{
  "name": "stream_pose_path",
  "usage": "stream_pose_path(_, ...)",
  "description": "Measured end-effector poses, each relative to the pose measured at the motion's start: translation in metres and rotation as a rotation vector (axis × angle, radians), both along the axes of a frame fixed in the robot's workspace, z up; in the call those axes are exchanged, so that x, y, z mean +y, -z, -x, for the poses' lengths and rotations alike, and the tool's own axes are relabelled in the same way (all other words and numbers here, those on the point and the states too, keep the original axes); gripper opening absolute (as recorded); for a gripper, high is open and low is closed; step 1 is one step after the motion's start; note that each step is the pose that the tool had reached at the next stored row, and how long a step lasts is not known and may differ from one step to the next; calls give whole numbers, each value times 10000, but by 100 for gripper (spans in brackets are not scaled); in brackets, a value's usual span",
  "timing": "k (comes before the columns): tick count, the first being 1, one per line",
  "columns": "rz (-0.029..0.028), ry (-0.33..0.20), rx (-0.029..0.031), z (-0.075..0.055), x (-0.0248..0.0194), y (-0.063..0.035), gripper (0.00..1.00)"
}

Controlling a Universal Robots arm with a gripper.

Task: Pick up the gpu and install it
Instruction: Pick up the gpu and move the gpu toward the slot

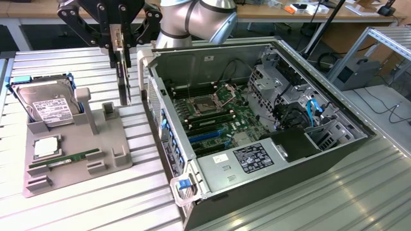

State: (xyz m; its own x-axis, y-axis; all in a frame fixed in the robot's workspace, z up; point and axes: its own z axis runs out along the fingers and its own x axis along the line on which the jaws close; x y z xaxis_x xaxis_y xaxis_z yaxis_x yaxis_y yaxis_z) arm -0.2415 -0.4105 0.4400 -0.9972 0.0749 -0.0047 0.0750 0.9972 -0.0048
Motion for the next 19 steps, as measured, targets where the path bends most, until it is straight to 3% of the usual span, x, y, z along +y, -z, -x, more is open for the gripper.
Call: stream_pose_path(19,-2,0,131,-295,-3,0,27)
